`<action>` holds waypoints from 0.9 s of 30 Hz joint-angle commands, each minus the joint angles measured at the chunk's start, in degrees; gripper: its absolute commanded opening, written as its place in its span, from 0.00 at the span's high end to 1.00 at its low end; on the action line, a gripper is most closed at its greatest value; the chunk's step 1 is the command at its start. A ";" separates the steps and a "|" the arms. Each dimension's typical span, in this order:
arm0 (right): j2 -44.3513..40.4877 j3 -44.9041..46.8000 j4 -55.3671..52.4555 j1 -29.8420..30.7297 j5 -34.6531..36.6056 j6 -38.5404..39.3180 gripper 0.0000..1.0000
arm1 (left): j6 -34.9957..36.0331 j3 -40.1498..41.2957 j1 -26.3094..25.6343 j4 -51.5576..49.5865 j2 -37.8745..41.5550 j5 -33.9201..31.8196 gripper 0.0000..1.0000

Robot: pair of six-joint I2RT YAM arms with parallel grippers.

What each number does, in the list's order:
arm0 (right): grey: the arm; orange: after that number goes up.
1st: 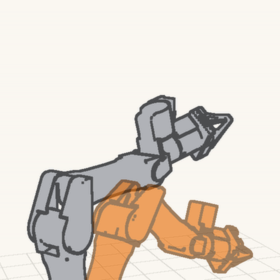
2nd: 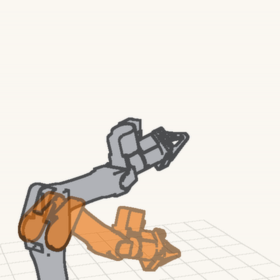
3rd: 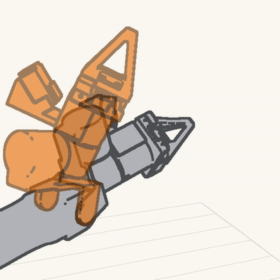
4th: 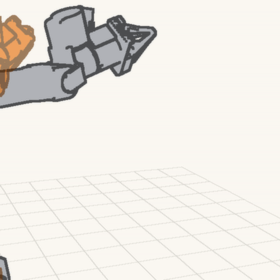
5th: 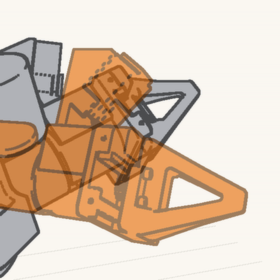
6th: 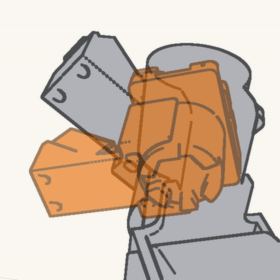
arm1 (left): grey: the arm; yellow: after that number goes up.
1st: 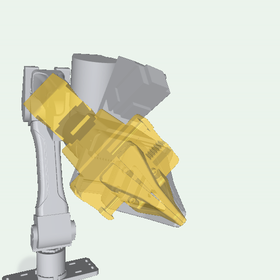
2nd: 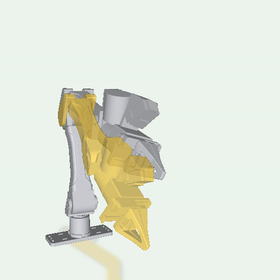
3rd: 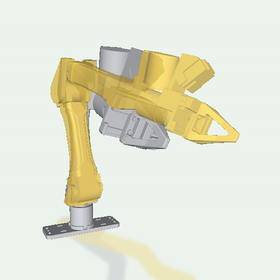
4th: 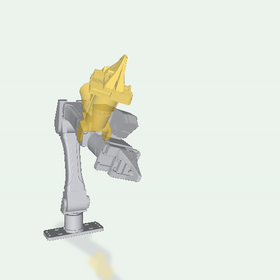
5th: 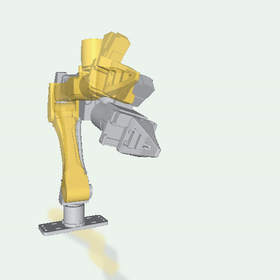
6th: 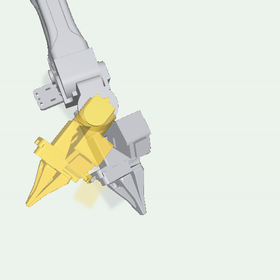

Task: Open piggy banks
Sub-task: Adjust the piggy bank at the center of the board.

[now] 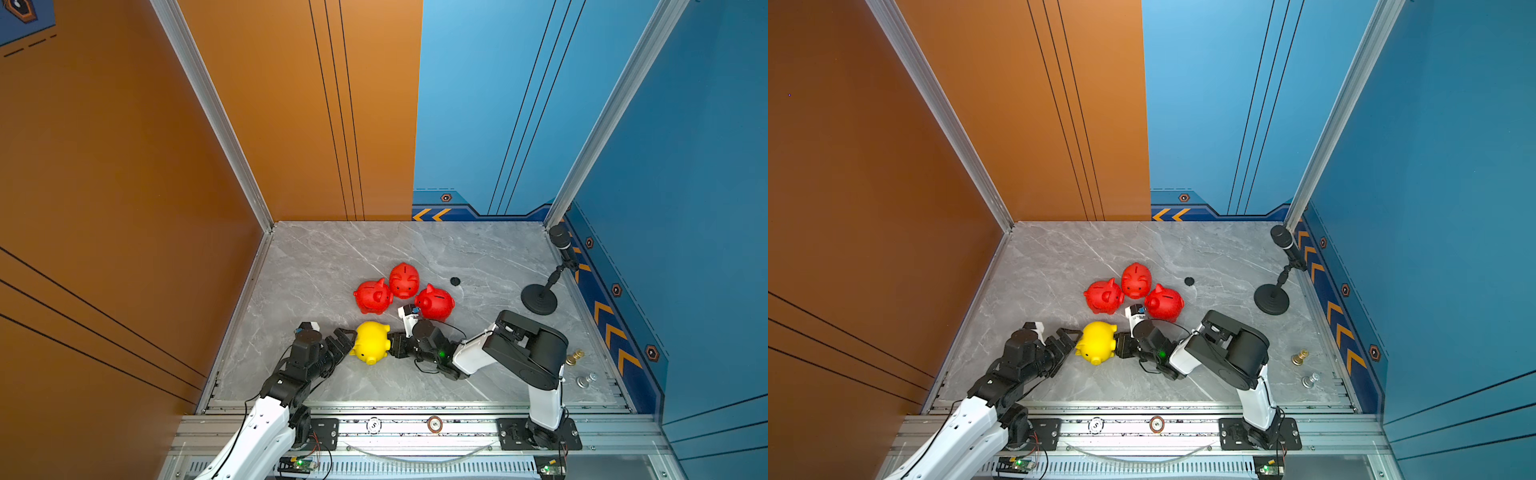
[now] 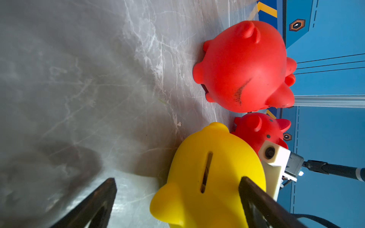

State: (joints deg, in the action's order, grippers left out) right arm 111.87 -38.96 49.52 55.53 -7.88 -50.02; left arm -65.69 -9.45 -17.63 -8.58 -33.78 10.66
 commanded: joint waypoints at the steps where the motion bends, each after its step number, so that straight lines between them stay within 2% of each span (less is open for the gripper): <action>1: 3.84 1.09 -21.47 0.11 3.94 -0.95 0.66 | -0.21 1.71 0.07 5.58 -0.43 2.66 0.02; 7: 5.58 0.64 -22.39 -0.46 3.80 -2.75 0.67 | -0.14 3.09 -0.51 14.56 -4.30 4.14 0.02; 22: 10.15 0.22 -19.59 -1.87 0.66 -4.64 0.67 | -1.13 5.32 -4.99 29.29 -15.27 2.44 0.02; 27: 10.62 0.12 -18.93 -2.09 -0.07 -4.76 0.67 | -0.59 4.29 -7.57 33.64 -18.04 0.05 0.00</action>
State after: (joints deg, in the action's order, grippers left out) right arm 115.77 -42.22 51.37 53.63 -8.99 -54.06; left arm -66.96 -5.67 -22.81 23.31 -50.46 9.28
